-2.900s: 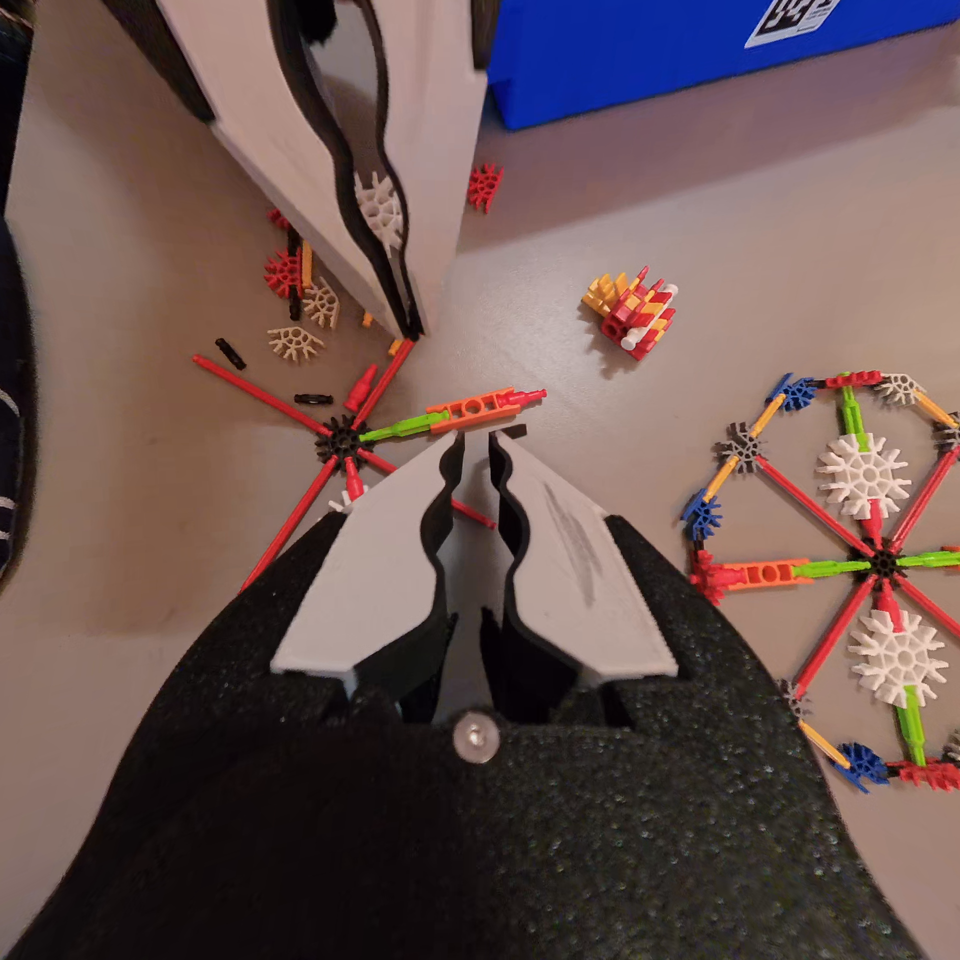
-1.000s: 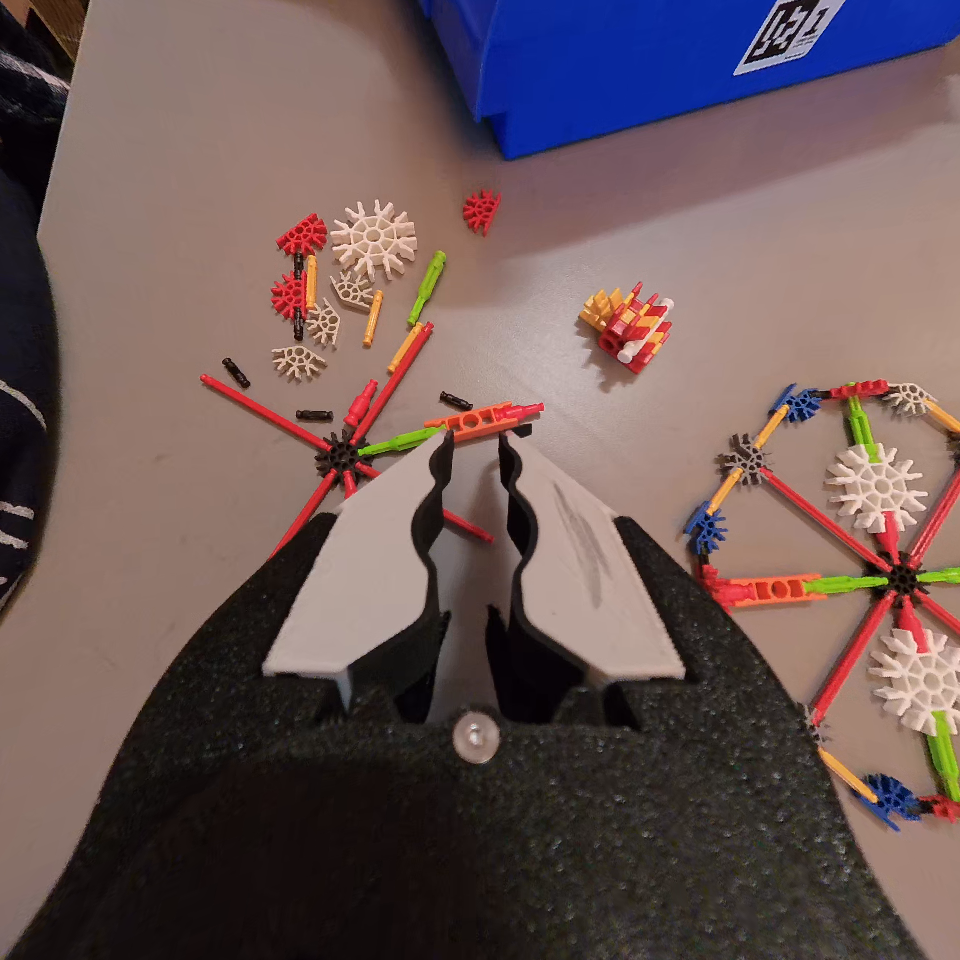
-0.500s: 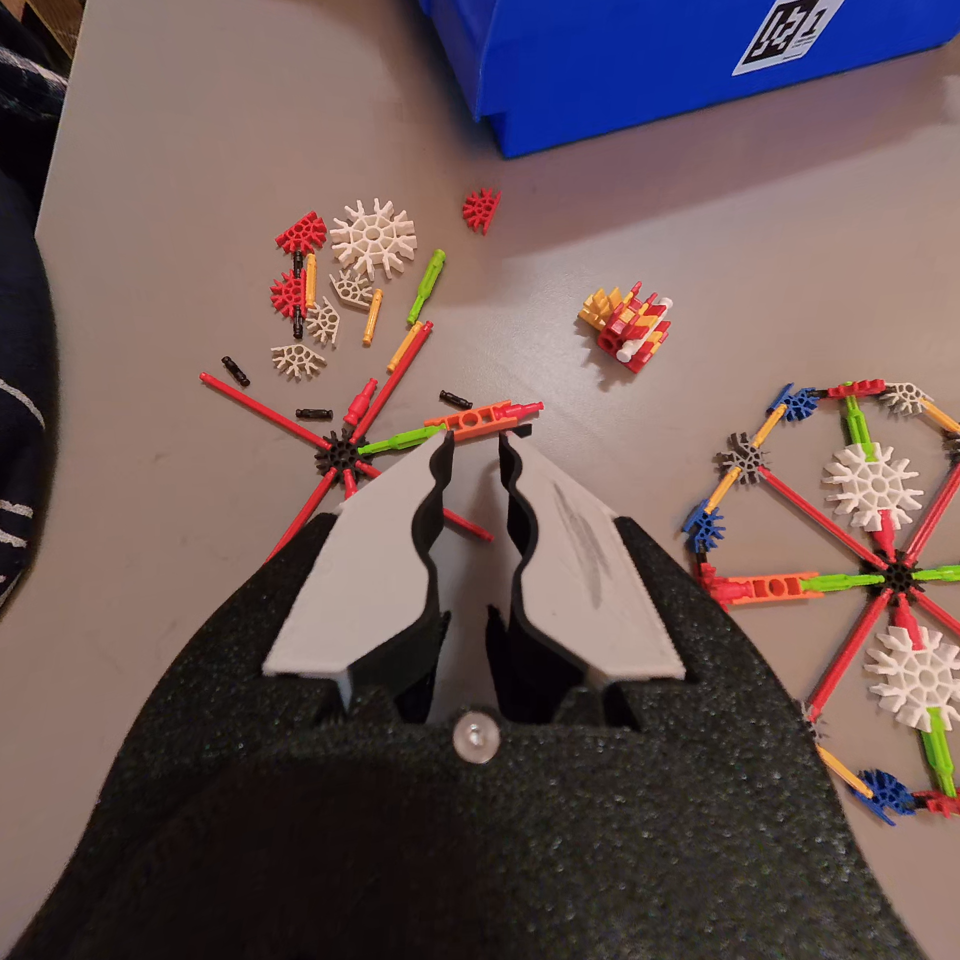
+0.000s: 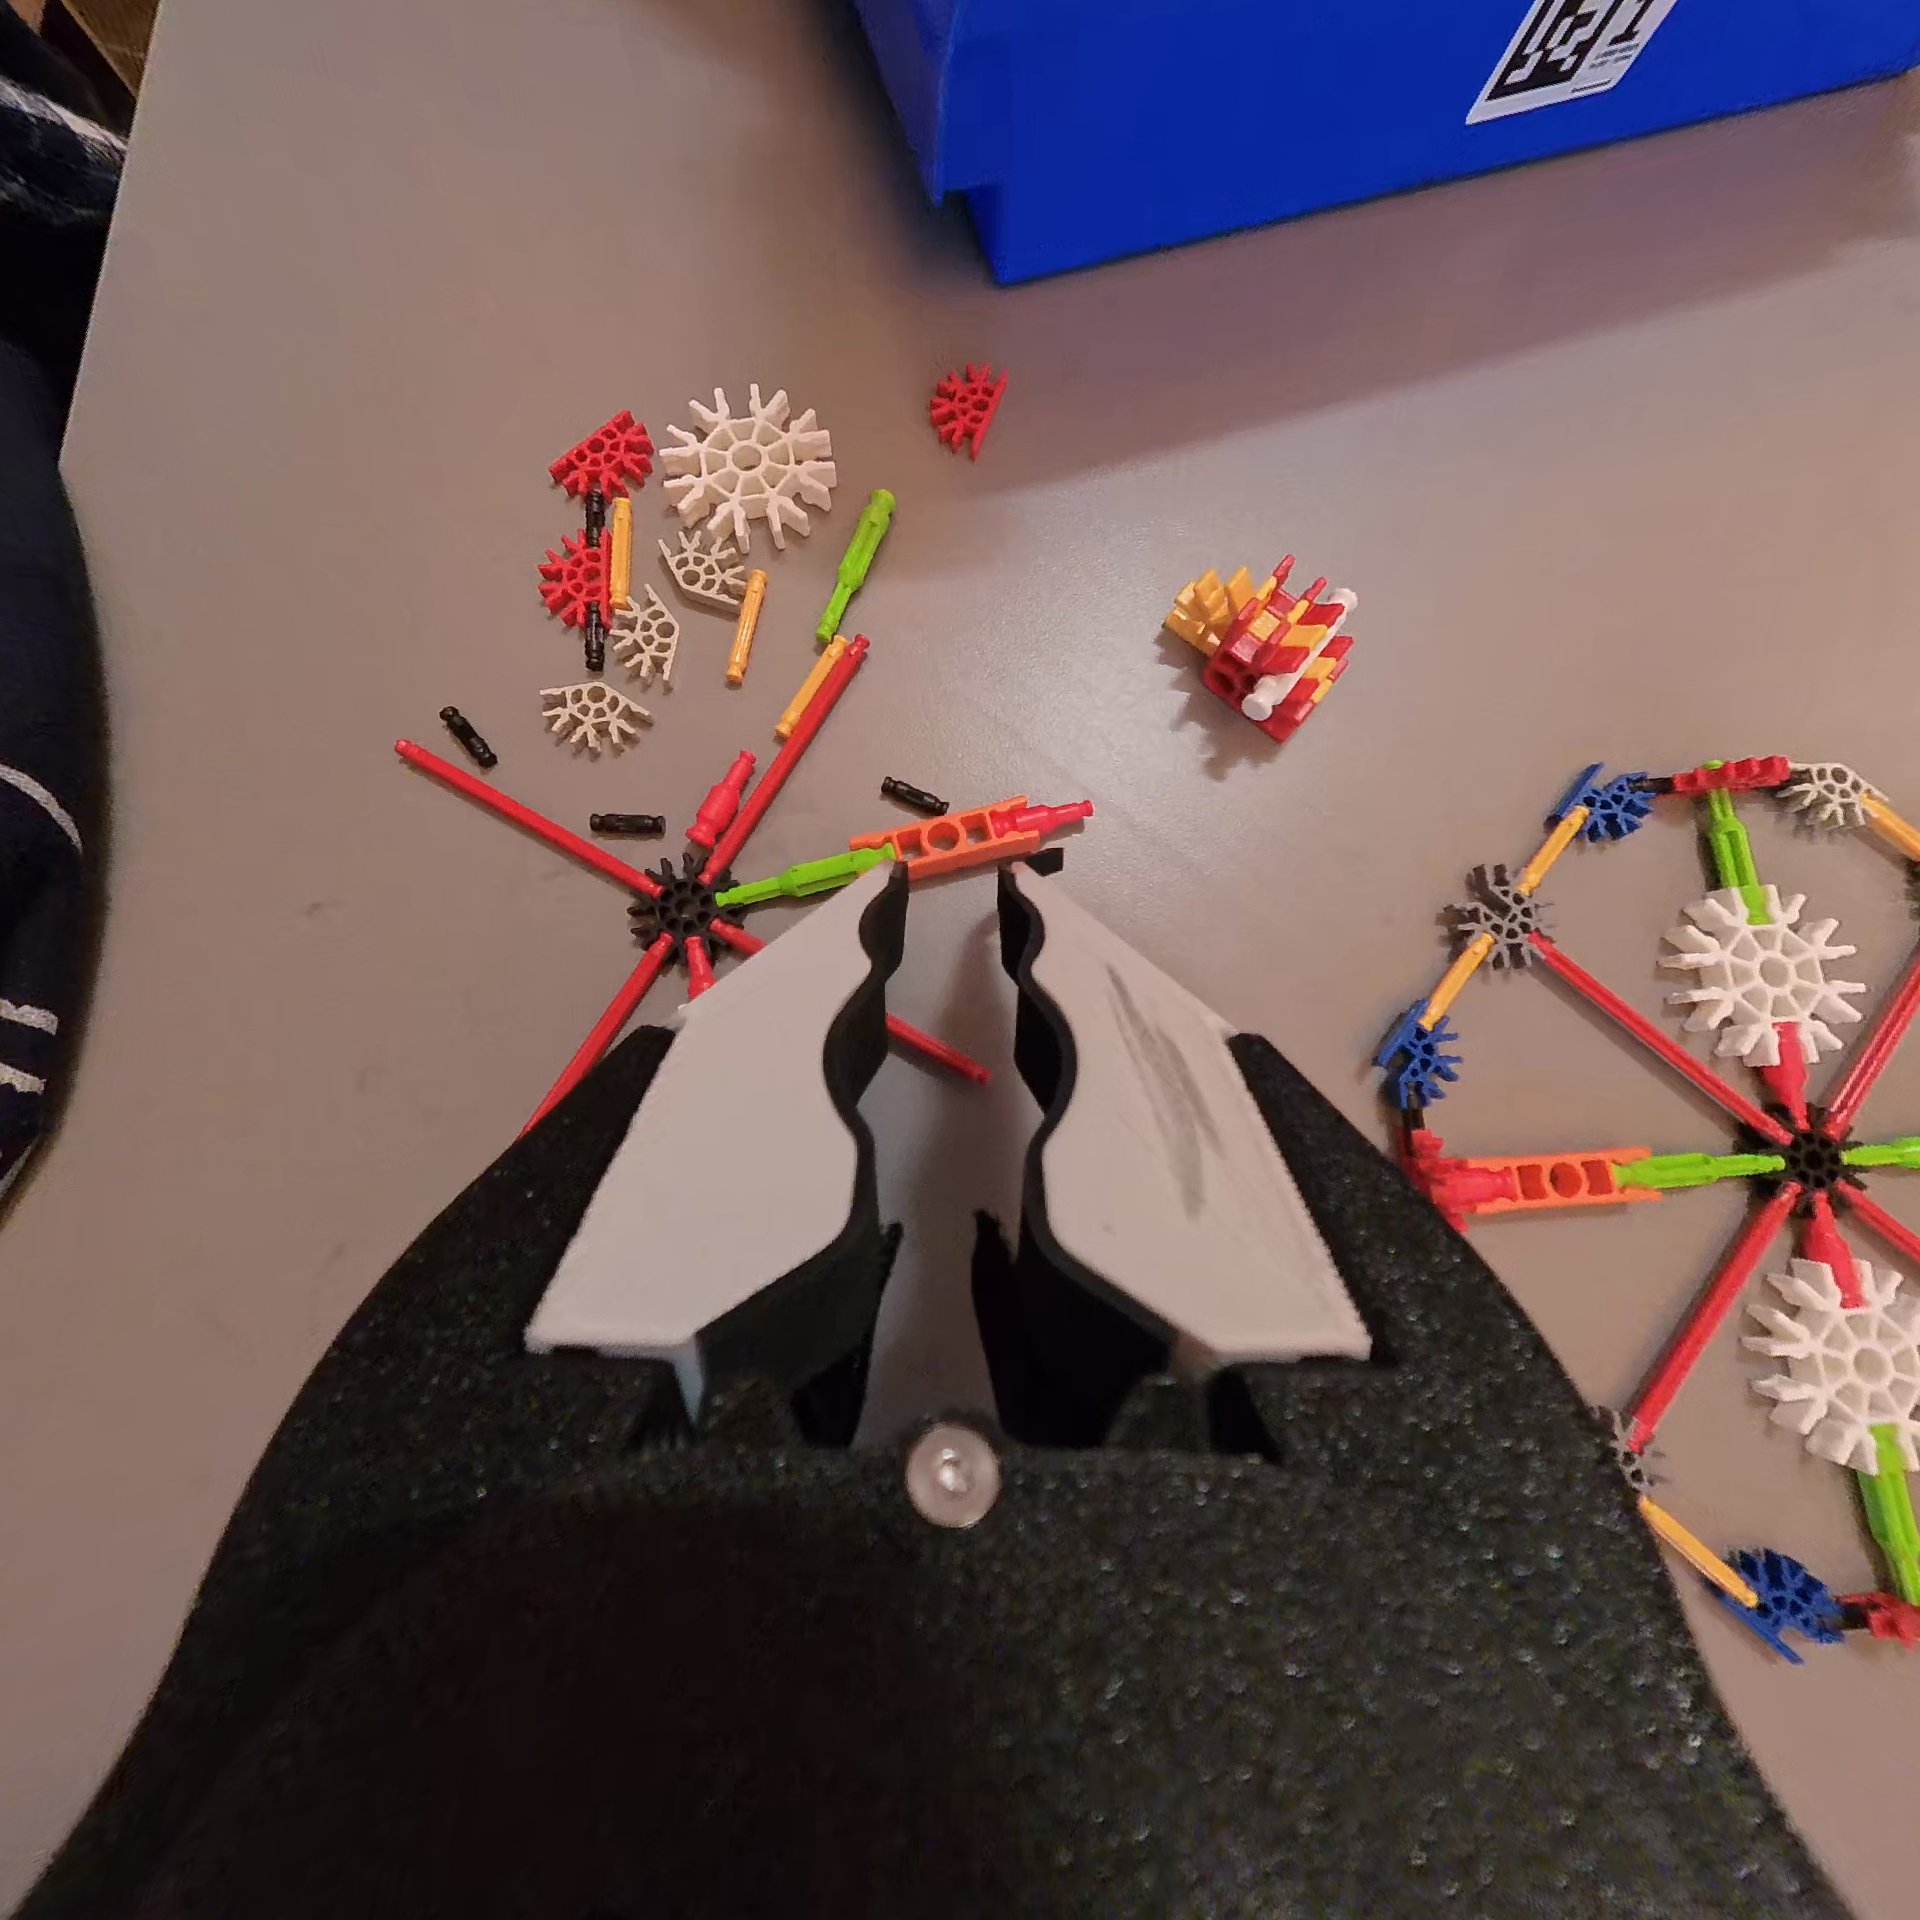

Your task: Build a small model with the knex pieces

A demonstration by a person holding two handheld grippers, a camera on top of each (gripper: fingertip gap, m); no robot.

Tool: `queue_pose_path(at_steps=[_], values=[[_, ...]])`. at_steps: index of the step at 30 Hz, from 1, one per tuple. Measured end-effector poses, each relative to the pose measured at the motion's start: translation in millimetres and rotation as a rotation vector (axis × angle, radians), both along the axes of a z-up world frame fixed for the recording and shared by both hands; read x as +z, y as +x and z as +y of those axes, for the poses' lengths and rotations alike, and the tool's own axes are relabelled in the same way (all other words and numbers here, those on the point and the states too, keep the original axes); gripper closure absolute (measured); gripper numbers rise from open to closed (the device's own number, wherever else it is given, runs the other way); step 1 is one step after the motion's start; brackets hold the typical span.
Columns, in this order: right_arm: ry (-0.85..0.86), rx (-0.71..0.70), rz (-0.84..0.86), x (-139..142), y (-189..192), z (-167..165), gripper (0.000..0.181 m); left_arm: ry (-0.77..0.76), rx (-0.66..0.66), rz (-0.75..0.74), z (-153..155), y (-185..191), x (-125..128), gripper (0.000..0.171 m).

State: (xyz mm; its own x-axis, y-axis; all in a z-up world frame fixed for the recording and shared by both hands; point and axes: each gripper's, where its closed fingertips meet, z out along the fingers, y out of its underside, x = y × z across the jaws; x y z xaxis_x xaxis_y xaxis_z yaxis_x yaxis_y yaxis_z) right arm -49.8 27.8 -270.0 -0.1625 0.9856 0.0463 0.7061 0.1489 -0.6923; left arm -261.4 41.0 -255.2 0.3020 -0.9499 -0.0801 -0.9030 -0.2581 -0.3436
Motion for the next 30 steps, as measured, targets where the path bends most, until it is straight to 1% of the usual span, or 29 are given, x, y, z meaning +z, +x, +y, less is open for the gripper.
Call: queue_pose_path(at_steps=[4,7,11,13,20,23,29,30], values=[[0.002,0.000,-0.001,0.2,0.2,-0.1,0.165,0.013,-0.029,0.045,3.8,3.7,-13.0,0.164],[0.002,-0.001,0.002,0.9,0.3,0.3,0.165,0.009,-0.033,0.035,5.7,8.9,-16.6,0.163],[0.003,0.002,0.001,0.8,0.2,-0.5,0.165,0.039,-0.041,0.063,11.8,9.4,-21.7,0.163],[0.004,0.000,0.000,0.9,0.5,0.0,0.165,0.028,-0.048,0.088,10.5,7.5,-25.6,0.162],[0.007,0.000,0.002,1.7,0.5,-0.3,0.165,0.019,-0.049,0.046,7.7,14.0,-25.3,0.164],[0.007,-0.001,0.003,2.1,0.6,0.0,0.165,0.012,-0.054,0.053,4.4,13.1,-25.3,0.166],[0.007,0.001,-0.001,1.2,0.4,-0.4,0.164,0.037,-0.041,0.067,8.6,9.3,-25.8,0.166],[0.007,0.001,-0.001,1.0,0.5,-0.3,0.164,0.041,-0.036,0.070,10.2,8.4,-26.1,0.162]])
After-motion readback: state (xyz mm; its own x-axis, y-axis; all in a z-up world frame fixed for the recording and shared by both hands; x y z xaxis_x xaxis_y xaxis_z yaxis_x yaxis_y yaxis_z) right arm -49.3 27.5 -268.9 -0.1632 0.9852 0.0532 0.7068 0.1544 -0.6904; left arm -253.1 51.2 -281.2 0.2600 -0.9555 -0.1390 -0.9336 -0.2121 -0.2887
